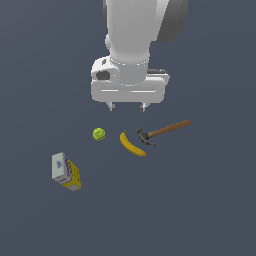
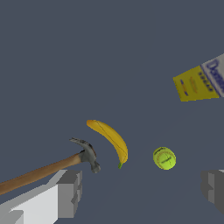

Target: Pick up a designated object from a clutter of objects.

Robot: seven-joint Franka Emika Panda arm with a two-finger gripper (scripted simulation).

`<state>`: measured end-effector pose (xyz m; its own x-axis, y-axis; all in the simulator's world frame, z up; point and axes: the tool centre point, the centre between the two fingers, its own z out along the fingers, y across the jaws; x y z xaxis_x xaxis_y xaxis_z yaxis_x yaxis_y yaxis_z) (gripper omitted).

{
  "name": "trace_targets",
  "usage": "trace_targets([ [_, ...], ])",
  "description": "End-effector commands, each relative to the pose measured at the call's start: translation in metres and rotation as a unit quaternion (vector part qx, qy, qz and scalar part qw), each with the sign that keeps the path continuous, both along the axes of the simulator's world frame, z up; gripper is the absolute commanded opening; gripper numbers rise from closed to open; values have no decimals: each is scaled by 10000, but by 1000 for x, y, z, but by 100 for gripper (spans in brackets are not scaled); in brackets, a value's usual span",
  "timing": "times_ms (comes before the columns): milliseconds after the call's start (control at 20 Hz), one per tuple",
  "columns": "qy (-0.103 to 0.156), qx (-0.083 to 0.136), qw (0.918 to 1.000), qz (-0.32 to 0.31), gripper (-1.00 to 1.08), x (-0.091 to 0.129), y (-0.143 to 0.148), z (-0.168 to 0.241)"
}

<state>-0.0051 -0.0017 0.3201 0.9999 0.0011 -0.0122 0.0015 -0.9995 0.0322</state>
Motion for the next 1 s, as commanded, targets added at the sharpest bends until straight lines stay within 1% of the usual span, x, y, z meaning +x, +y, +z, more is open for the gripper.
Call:
trace_targets([
  [0, 2, 3, 10000, 32, 100, 0, -2, -2],
  [550, 14, 58, 9986, 522, 100, -2, -22, -34],
  [950, 17, 120, 9931, 1163, 100, -10, -50, -74],
])
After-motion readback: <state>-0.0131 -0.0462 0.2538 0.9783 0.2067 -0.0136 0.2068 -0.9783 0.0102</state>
